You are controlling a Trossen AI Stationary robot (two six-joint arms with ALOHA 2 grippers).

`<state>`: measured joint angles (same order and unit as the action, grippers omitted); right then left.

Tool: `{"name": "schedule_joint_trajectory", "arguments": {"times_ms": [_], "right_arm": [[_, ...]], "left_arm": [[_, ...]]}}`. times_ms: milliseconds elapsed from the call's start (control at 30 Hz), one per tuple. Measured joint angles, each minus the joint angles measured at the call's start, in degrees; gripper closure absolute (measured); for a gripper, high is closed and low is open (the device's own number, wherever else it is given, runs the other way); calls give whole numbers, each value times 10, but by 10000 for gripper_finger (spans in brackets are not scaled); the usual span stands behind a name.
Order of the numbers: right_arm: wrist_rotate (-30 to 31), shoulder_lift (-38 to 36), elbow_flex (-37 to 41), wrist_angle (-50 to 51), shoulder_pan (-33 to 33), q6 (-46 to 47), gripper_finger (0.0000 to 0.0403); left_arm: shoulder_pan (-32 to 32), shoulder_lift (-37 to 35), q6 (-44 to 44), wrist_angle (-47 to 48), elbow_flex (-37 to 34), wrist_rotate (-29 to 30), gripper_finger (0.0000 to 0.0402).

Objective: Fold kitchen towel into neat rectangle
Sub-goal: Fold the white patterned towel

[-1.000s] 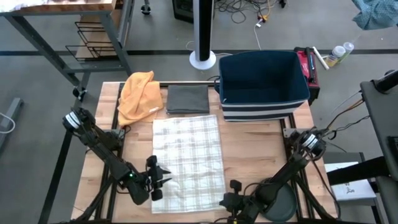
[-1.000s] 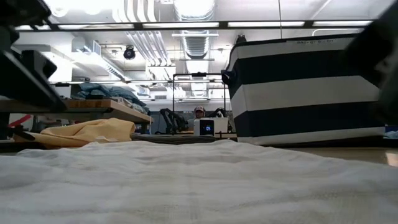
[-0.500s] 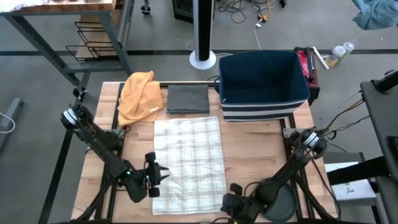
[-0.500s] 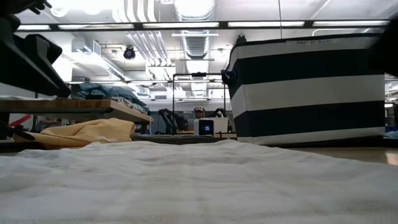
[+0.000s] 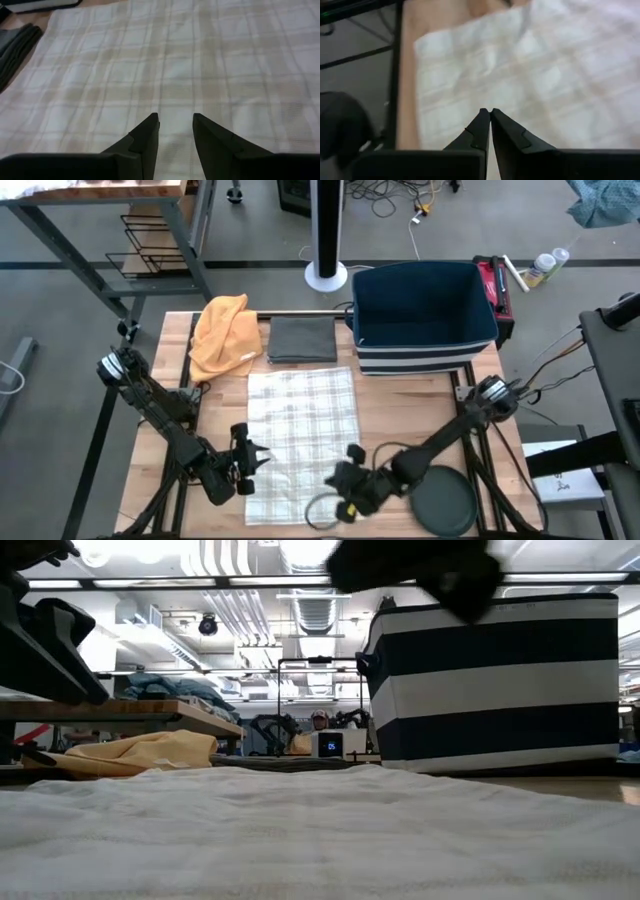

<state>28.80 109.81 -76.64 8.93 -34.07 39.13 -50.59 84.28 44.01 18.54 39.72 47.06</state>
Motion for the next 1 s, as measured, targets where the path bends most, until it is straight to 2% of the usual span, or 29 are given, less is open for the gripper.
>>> {"name": "schedule_joint_trajectory", "arguments": {"times_ms": [133,233,367,533,667,733,800,900,1000], "right_arm": [[-3,19,1,-95,41,-71,390],[-5,45,0,-198,60,-123,390],[-8,95,1,-299,75,-166,390],[-7,154,1,-389,84,-189,390],[-3,197,1,-493,86,-198,390],[-3,218,1,-554,86,-203,390],[-12,236,1,-599,86,-203,390],[-27,243,1,-598,86,-226,390],[-14,242,1,-573,86,-241,390]], "left_arm": [[0,-20,7,24,0,22,287],[0,-48,62,97,0,72,287],[11,-108,154,197,0,92,287],[78,-177,167,272,0,103,287],[189,-217,166,318,-8,52,287],[248,-233,145,300,-24,2,287],[296,-238,91,224,-50,-36,287],[353,-240,2,92,-97,-91,287],[415,-226,-31,-9,-133,-131,287]]}}
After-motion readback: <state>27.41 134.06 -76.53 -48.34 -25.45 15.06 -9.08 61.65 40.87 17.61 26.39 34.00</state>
